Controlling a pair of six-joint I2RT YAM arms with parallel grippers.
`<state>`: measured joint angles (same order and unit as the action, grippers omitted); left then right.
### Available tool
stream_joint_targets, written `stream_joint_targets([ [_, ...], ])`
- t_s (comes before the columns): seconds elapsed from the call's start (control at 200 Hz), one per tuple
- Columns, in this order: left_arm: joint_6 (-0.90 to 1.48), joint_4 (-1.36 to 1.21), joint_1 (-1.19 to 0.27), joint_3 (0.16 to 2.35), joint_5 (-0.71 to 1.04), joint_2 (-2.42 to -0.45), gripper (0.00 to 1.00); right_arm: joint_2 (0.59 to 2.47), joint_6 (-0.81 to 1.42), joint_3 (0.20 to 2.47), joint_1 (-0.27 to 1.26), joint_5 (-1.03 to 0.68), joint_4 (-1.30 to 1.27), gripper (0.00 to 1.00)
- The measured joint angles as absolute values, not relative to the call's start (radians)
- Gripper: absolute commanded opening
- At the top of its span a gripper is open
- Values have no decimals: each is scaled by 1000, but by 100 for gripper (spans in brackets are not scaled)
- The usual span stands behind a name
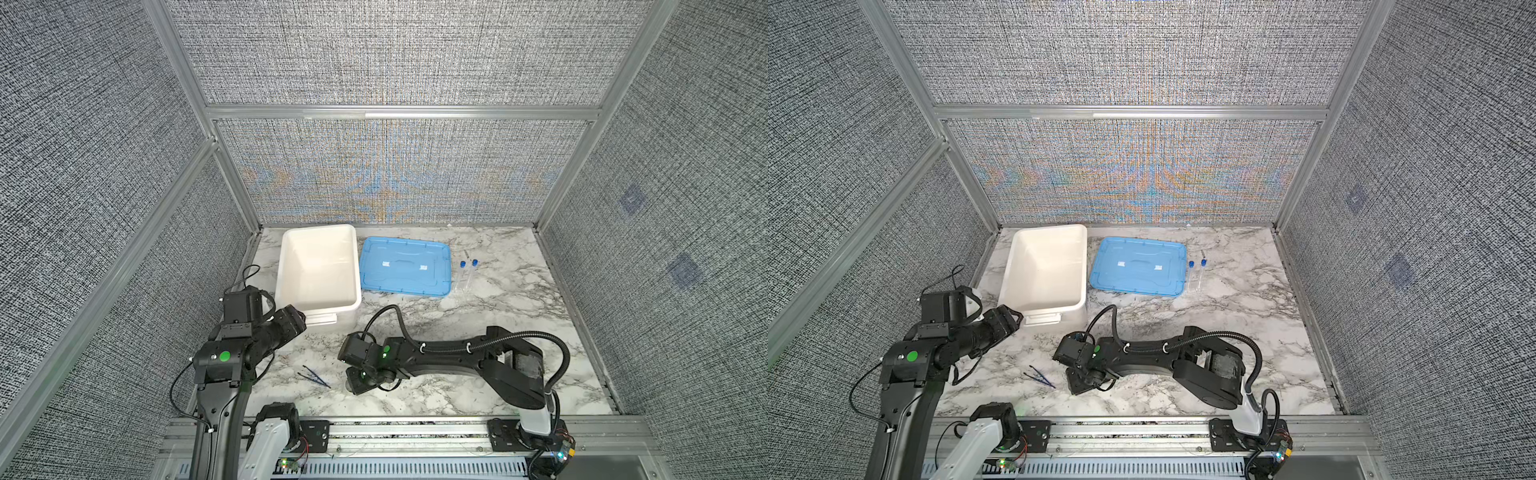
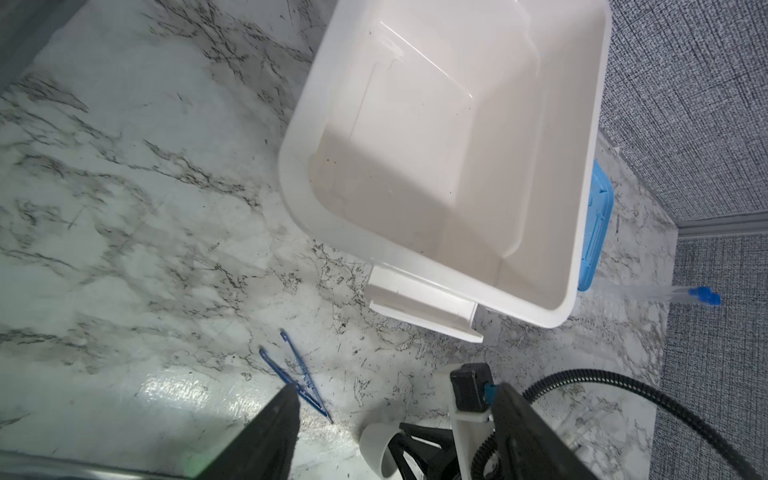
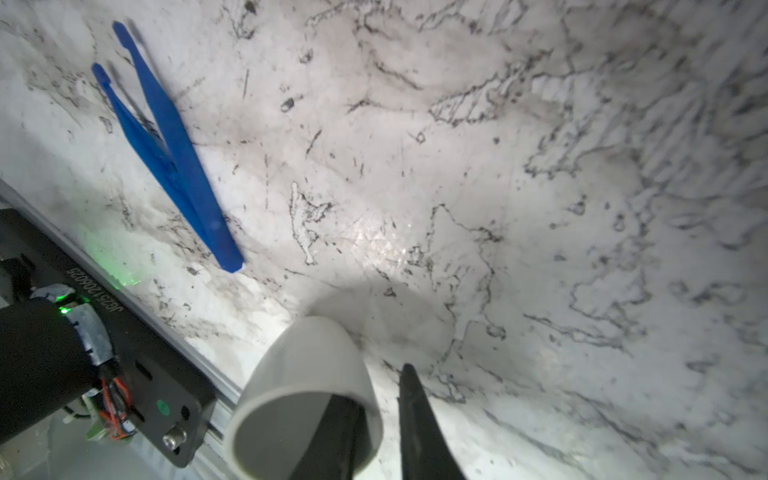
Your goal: Organize the chemistry lab equipment
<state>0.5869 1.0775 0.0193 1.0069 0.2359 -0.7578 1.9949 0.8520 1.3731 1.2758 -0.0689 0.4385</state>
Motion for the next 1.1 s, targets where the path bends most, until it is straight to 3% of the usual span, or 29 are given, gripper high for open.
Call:
stream_joint_targets([
  [0.215, 562, 1077, 19, 983, 315, -723, 73, 1926, 878, 1305, 1276, -58, 422, 5],
  [0.255, 555, 1076, 19, 982, 333, -717, 73, 1907, 880, 1290, 1276, -50, 426, 0],
  [0.4, 540, 1063, 18, 966, 429, -726, 72, 1819, 905, 1235, 1275, 0, 456, 0],
  [0.51, 528, 1037, -1, 926, 511, -723, 81, 1767, 926, 1189, 1266, 35, 522, 0],
  [1.1, 566, 916, -435, 855, 448, -755, 77, 1713, 965, 1119, 1175, 123, 684, 0],
])
